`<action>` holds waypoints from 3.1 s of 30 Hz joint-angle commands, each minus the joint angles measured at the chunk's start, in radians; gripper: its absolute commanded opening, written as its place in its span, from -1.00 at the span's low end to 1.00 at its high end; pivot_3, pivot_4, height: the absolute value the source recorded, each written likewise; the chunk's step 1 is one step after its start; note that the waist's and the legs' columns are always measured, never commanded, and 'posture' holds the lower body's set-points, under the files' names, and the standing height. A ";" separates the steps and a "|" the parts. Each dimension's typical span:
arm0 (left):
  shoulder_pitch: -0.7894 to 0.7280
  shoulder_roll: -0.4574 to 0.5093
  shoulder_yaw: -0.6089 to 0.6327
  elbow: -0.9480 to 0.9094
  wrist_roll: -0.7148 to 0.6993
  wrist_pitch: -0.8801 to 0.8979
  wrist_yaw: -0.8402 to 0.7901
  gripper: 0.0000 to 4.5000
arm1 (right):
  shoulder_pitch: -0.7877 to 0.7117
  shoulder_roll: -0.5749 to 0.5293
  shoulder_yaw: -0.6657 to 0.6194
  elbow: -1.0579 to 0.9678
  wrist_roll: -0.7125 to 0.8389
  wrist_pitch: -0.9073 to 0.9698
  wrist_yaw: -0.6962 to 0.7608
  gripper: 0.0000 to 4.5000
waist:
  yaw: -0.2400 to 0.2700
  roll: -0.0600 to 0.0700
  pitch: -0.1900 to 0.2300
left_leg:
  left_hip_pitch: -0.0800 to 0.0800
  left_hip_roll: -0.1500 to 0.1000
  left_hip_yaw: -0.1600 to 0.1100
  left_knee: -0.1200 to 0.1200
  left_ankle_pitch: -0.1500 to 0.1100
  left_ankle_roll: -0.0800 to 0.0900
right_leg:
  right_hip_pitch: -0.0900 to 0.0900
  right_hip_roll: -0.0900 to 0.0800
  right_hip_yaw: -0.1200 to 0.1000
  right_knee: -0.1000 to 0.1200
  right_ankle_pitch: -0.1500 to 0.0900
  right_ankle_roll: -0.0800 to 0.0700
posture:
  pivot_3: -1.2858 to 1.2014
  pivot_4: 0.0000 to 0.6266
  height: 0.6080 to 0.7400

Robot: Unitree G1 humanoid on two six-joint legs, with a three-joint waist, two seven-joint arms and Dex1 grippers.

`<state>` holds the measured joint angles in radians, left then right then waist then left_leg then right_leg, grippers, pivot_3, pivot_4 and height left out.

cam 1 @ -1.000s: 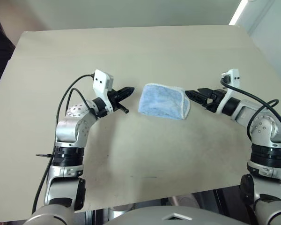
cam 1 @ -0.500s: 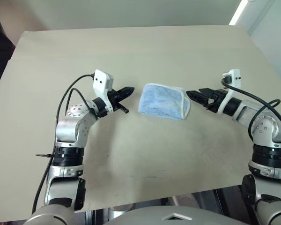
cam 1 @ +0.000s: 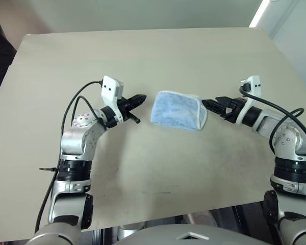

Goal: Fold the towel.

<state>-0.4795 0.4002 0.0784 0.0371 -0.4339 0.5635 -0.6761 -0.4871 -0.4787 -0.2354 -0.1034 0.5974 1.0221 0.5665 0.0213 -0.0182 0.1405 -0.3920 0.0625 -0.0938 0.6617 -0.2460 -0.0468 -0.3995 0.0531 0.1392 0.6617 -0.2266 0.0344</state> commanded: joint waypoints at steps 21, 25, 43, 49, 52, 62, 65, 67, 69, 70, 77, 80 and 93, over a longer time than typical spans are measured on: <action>0.009 0.005 0.000 -0.083 -0.032 -0.011 -0.042 -1.00 | 0.083 0.086 -0.111 -0.007 0.152 0.278 -0.119 0.99 | -0.004 0.000 0.000 | 0.000 0.000 0.000 0.000 0.000 0.000 | 0.000 0.004 0.000 0.000 0.001 -0.002 | 0.03 -0.52 1.00; 0.009 0.002 -0.001 -0.082 -0.032 -0.012 -0.043 -1.00 | 0.077 0.111 -0.118 -0.012 0.174 0.303 -0.134 0.99 | -0.004 0.000 0.000 | 0.000 0.001 -0.001 0.000 0.000 0.000 | 0.000 0.006 0.000 0.000 0.002 -0.003 | 0.03 -0.52 1.00; 0.008 -0.015 -0.010 -0.086 -0.026 -0.019 -0.037 -1.00 | -0.078 0.259 -0.074 0.102 0.166 0.281 -0.197 0.99 | -0.014 0.000 0.000 | 0.000 0.003 -0.004 0.000 0.000 0.001 | -0.003 0.011 0.000 0.001 0.005 -0.006 | 0.03 -0.52 1.00; 0.019 -0.011 -0.002 -0.098 -0.027 -0.018 -0.032 -1.00 | -0.100 0.269 -0.106 0.154 0.176 0.270 -0.222 0.44 | -0.014 0.000 0.000 | 0.000 0.003 -0.005 -0.002 0.000 0.001 | -0.004 0.011 0.001 0.000 0.005 -0.007 | 0.03 -0.52 1.00; 0.026 -0.008 0.003 -0.103 -0.028 -0.016 -0.029 -1.00 | -0.095 0.267 -0.131 0.156 0.191 0.277 -0.233 -0.02 | -0.014 0.000 0.000 | 0.000 0.003 -0.005 -0.003 0.000 0.001 | -0.004 0.010 0.001 0.000 0.005 -0.008 | 0.03 -0.52 1.00; 0.025 -0.009 0.000 -0.100 -0.027 -0.017 -0.027 -1.00 | -0.083 0.263 -0.237 0.127 0.228 0.296 -0.296 -1.00 | -0.013 0.000 0.000 | 0.000 0.003 -0.005 -0.005 0.000 0.001 | -0.005 0.010 0.001 0.000 0.005 -0.008 | 0.03 -0.52 1.00; 0.023 -0.006 0.002 -0.094 -0.027 -0.019 -0.030 -1.00 | -0.090 0.259 -0.298 0.114 0.251 0.298 -0.333 -1.00 | -0.013 0.000 0.000 | 0.000 0.003 -0.005 -0.005 0.000 0.001 | -0.005 0.010 0.001 0.000 0.004 -0.008 | 0.03 -0.52 1.00; 0.024 -0.006 0.002 -0.093 -0.027 -0.019 -0.031 -1.00 | -0.092 0.256 -0.321 0.106 0.263 0.298 -0.353 -1.00 | -0.013 0.000 0.000 | 0.000 0.003 -0.005 -0.005 0.000 0.001 | -0.005 0.010 0.001 0.000 0.004 -0.008 | 0.03 -0.52 1.00; 0.025 -0.005 0.001 -0.094 -0.026 -0.020 -0.031 -1.00 | -0.094 0.249 -0.343 0.097 0.270 0.292 -0.371 -1.00 | -0.013 0.000 0.000 | 0.000 0.003 -0.005 -0.005 0.000 0.001 | -0.005 0.010 0.001 0.001 0.004 -0.008 | 0.03 -0.52 1.00; 0.025 -0.003 0.003 -0.092 -0.026 -0.020 -0.032 -1.00 | -0.109 0.212 -0.397 0.096 0.266 0.269 -0.398 -1.00 | -0.013 0.000 0.000 | 0.000 0.003 -0.005 -0.005 0.000 0.001 | -0.005 0.010 0.001 0.000 0.004 -0.008 | 0.03 -0.52 1.00; 0.028 0.001 0.001 -0.085 -0.025 -0.024 -0.040 -1.00 | -0.154 0.064 -0.556 0.119 0.268 0.203 -0.508 -1.00 | -0.003 0.000 0.000 | -0.001 0.003 -0.005 -0.005 -0.001 0.001 | -0.004 0.004 0.002 0.000 0.003 -0.005 | 0.03 -0.52 1.00; 0.028 0.002 0.001 -0.085 -0.025 -0.024 -0.040 -1.00 | -0.153 0.062 -0.556 0.121 0.277 0.202 -0.518 -1.00 | -0.016 0.000 0.000 | 0.000 0.002 -0.004 -0.005 -0.001 0.003 | -0.005 0.005 0.002 0.000 0.003 -0.005 | 0.03 -0.52 1.00; -0.008 -0.028 -0.032 -0.031 -0.012 -0.050 -0.061 -1.00 | -0.038 0.099 -0.715 0.118 0.182 0.154 -0.869 -1.00 | -0.011 0.003 0.000 | -0.001 0.004 -0.007 -0.007 -0.002 0.005 | -0.005 0.004 0.002 0.001 0.002 -0.003 | 0.03 -0.52 1.00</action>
<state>-0.4746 0.3709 0.0427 0.0234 -0.4412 0.5355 -0.7319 -0.5220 -0.3656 -0.9355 0.0447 0.7969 1.1848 -0.2546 0.0104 -0.0156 0.1403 -0.3925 0.0662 -0.1009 0.6547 -0.2480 -0.0420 -0.4047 0.0566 0.1412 0.6625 -0.2241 0.0313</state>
